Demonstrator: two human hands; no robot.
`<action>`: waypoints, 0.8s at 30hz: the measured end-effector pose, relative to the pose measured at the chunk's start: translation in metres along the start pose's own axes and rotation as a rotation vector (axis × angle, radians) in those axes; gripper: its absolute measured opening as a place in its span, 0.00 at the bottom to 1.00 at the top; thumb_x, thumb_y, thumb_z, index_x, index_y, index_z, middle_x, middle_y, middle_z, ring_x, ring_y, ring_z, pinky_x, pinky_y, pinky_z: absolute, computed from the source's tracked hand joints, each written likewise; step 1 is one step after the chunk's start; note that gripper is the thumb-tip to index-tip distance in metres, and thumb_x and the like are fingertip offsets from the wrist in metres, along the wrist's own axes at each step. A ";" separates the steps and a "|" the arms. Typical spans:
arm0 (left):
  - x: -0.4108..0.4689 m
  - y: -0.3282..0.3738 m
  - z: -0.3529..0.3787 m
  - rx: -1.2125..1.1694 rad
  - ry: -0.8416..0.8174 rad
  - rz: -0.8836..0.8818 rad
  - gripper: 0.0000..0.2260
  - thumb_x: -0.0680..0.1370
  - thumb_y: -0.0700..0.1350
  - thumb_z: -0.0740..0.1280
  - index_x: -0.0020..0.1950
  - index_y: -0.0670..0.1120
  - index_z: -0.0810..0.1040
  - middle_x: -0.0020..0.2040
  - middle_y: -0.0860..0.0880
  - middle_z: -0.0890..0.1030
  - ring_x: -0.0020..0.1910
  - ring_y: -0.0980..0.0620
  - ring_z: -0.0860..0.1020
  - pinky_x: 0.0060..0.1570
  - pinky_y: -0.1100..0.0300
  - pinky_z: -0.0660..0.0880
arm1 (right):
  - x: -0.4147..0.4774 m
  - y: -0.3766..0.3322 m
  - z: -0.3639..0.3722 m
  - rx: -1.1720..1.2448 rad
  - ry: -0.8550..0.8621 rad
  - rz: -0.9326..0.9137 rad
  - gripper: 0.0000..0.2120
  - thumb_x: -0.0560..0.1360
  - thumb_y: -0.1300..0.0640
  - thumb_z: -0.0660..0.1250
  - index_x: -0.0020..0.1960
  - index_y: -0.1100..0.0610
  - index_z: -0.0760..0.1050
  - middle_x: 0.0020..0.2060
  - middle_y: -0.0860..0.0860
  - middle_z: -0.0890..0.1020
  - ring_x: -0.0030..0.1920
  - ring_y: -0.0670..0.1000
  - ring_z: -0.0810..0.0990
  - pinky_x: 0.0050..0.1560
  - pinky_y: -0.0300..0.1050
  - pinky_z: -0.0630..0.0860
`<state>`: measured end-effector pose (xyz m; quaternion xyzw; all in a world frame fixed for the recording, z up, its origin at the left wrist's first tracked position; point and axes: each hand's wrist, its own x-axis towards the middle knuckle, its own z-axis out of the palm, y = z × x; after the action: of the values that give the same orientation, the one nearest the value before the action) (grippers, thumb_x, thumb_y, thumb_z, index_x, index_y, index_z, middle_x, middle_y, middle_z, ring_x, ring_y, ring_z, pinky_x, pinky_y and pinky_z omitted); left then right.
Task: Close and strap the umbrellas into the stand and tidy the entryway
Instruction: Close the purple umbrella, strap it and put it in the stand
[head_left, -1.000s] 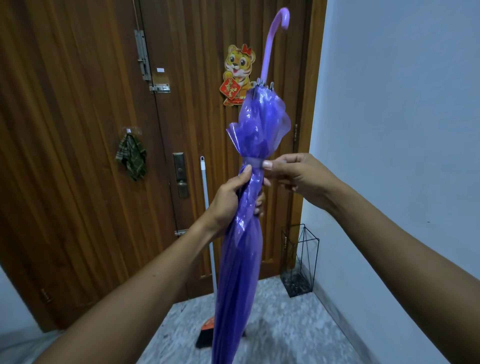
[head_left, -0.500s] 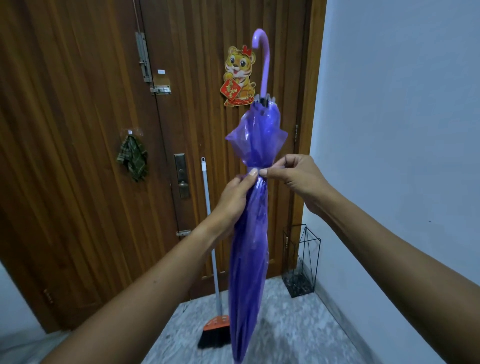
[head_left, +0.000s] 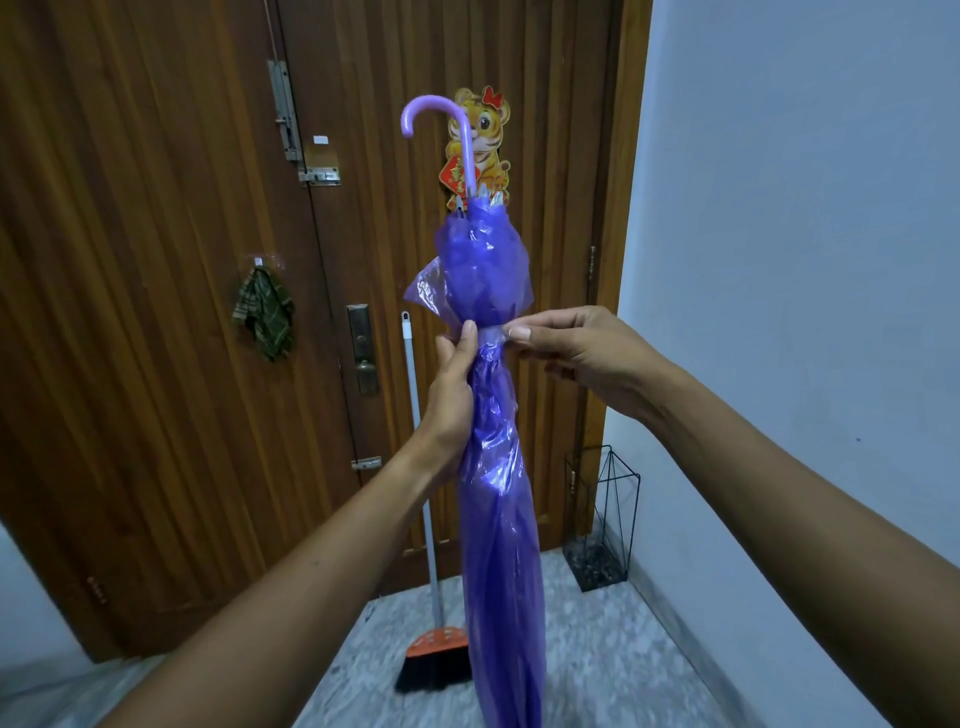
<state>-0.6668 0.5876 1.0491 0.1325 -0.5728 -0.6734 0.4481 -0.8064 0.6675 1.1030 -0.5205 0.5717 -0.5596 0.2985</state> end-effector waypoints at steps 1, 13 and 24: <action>-0.002 0.001 0.001 -0.003 -0.026 0.005 0.17 0.83 0.55 0.58 0.66 0.46 0.64 0.43 0.45 0.77 0.29 0.50 0.78 0.30 0.56 0.78 | 0.000 0.000 0.001 0.022 0.010 0.015 0.08 0.74 0.53 0.74 0.52 0.54 0.86 0.48 0.53 0.87 0.47 0.46 0.82 0.53 0.48 0.68; 0.000 0.007 -0.006 -0.101 -0.085 -0.025 0.21 0.83 0.51 0.62 0.72 0.42 0.69 0.49 0.45 0.82 0.39 0.51 0.83 0.40 0.58 0.82 | -0.004 0.000 0.001 0.134 -0.032 0.128 0.08 0.73 0.53 0.75 0.50 0.52 0.86 0.47 0.51 0.87 0.50 0.50 0.84 0.55 0.50 0.69; -0.001 0.010 -0.007 -0.005 -0.106 -0.023 0.21 0.83 0.52 0.62 0.68 0.38 0.75 0.52 0.42 0.82 0.46 0.49 0.81 0.48 0.58 0.80 | -0.004 0.000 -0.002 0.174 -0.057 0.152 0.12 0.65 0.52 0.77 0.47 0.54 0.85 0.43 0.50 0.86 0.48 0.48 0.84 0.50 0.45 0.72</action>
<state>-0.6570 0.5839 1.0551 0.1022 -0.5927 -0.6860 0.4095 -0.8070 0.6720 1.1021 -0.4634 0.5501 -0.5677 0.4004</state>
